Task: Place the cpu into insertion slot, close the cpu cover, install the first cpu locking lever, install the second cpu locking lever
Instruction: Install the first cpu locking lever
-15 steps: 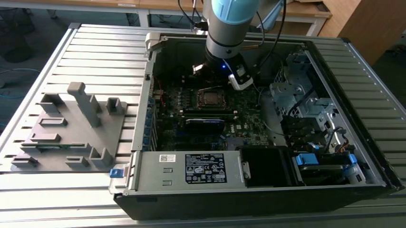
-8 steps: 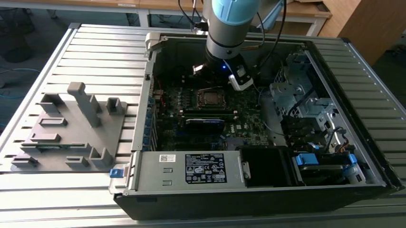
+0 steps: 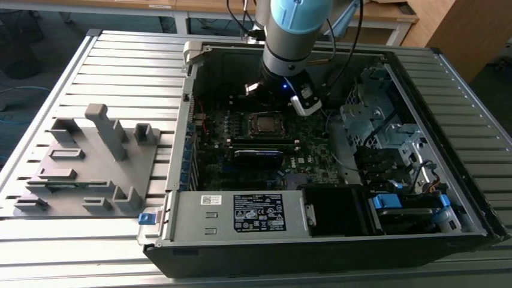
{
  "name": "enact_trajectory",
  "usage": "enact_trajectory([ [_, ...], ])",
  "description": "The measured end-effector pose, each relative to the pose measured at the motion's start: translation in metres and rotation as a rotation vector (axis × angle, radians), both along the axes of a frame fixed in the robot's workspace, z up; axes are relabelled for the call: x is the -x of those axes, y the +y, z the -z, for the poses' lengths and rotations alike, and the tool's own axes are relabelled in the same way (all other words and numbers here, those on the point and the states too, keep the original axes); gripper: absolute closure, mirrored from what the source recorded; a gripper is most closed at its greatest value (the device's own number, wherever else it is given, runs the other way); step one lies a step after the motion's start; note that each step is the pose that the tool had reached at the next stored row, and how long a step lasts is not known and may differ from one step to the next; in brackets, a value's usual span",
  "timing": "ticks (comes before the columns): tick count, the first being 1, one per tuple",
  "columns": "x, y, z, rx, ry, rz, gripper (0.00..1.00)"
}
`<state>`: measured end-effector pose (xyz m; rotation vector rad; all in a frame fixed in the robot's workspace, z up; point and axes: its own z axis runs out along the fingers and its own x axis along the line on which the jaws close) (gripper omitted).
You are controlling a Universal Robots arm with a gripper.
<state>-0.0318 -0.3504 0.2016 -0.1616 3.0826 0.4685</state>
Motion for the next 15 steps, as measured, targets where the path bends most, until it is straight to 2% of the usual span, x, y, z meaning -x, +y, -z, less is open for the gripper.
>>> enact_trajectory([
  [4, -0.0022, -0.0010, 0.0004, -0.0002, 0.0000, 0.000, 0.90],
  [7, -0.0022, -0.0024, 0.0005, -0.0041, -0.0001, 0.000, 0.90],
  [15, -0.0022, -0.0075, 0.0004, -0.0242, 0.0001, 0.000, 0.90],
])
